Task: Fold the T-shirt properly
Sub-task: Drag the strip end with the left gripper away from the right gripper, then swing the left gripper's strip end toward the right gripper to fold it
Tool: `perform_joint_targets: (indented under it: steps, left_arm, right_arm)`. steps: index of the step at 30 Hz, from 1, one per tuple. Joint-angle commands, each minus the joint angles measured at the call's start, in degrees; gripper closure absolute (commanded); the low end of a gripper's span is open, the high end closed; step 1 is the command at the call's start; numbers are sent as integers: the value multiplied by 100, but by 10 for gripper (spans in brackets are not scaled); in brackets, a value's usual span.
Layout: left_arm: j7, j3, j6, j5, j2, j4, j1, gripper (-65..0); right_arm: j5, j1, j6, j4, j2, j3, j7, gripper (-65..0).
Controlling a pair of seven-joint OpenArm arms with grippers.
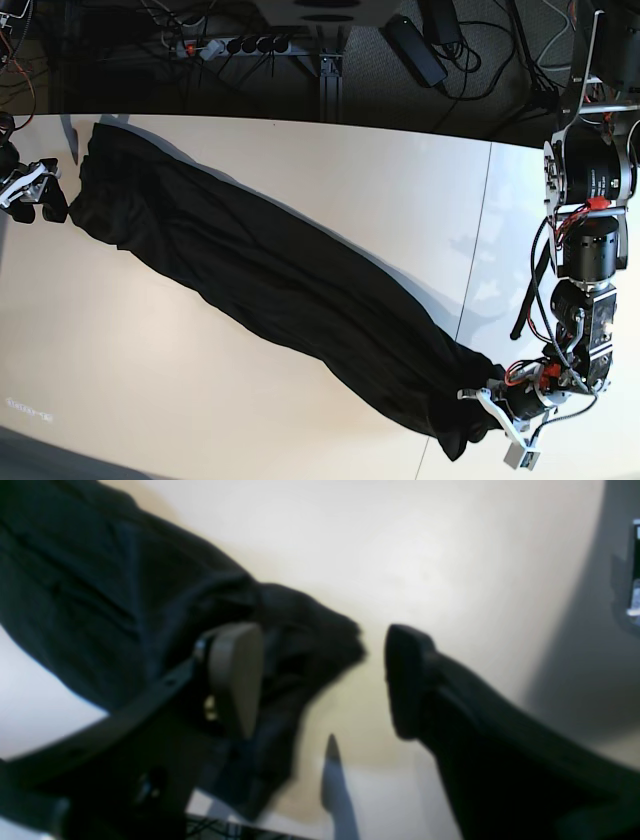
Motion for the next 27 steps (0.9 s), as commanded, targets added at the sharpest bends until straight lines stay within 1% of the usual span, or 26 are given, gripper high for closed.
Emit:
perform_joint_targets:
  steps: [1, 4, 9, 11, 13, 17, 22, 27]
  left_arm:
    - [-55, 70, -9, -107, -48, 103, -313, 0]
    - [164, 549, -66, -236, -44, 295, -426, 0]
    - [428, 1668, -63, -691, 33, 1069, -116, 0]
    - [459, 2026, -61, -778, 136, 1467, 63, 0]
    - [463, 2238, -61, -717, 295, 1869, 273, 0]
    - [717, 2332, 4, -678, 708, 2409, 675, 0]
    - [1040, 2332, 0, -575, 1226, 2439, 1049, 0]
    - [1102, 2332, 0, -579, 1606, 2439, 1419, 0]
  right_arm:
    - [68, 44, 352, 79, 129, 76, 111, -386]
    - [57, 39, 352, 79, 127, 76, 111, -386]
    - [48, 44, 352, 79, 127, 76, 114, -386]
    - [48, 44, 352, 79, 127, 76, 120, -386]
    - [46, 44, 352, 79, 127, 76, 155, -386]
    - [42, 42, 352, 79, 127, 76, 153, -386]
    - [24, 42, 352, 79, 127, 76, 155, -386]
    - [24, 42, 352, 79, 127, 76, 157, -386]
